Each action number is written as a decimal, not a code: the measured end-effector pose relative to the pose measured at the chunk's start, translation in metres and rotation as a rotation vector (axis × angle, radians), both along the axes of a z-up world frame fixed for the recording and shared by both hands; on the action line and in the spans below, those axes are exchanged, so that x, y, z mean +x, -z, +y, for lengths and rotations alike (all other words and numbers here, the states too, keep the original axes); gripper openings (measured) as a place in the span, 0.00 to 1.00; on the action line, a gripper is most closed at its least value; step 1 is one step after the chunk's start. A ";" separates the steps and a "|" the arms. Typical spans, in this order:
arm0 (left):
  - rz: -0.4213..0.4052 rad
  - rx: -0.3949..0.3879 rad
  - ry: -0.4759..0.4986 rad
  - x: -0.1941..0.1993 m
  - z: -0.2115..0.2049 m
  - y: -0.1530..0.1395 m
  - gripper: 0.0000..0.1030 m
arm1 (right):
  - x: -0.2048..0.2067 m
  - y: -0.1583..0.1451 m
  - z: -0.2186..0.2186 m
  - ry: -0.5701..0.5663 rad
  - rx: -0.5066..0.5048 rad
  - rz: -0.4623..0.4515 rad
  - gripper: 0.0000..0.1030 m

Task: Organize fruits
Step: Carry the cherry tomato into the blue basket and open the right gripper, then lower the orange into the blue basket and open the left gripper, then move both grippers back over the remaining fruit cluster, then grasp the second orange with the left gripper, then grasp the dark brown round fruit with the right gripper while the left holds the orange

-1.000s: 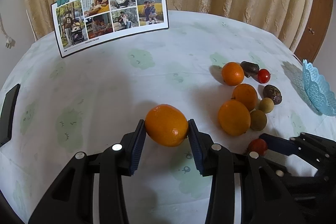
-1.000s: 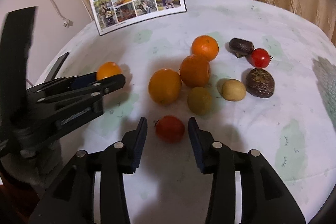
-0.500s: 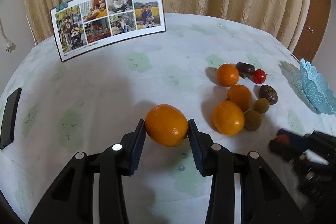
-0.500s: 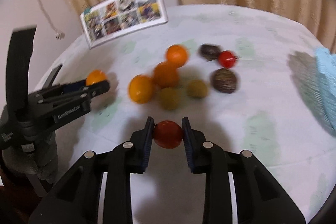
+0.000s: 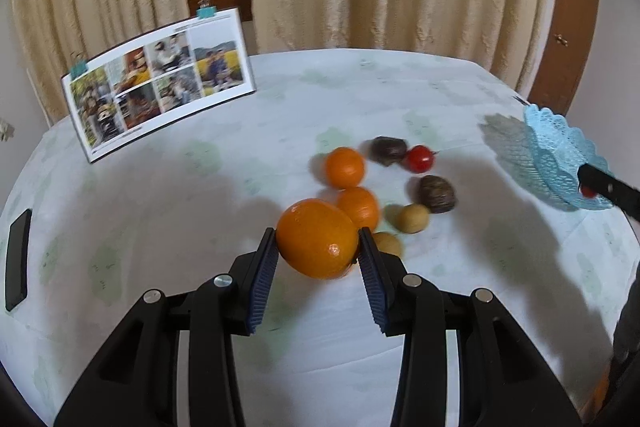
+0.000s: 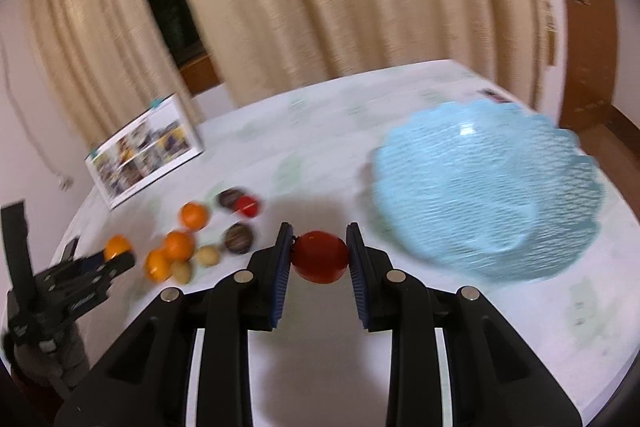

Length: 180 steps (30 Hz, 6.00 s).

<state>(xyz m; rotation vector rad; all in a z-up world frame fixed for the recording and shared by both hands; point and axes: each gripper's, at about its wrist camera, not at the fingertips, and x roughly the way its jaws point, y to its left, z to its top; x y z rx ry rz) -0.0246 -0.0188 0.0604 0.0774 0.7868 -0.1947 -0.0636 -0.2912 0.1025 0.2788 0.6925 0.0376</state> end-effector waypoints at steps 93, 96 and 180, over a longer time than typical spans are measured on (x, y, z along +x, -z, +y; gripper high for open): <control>-0.106 0.041 0.077 0.063 -0.097 -0.035 0.89 | -0.021 0.003 -0.045 0.341 -0.058 -0.176 0.85; -0.042 -0.002 0.037 0.081 -0.072 -0.031 0.89 | -0.014 0.005 -0.031 0.298 -0.062 -0.157 0.85; -0.016 -0.134 -0.002 0.100 -0.016 -0.056 0.37 | 0.087 0.032 0.095 -0.064 -0.135 0.103 0.38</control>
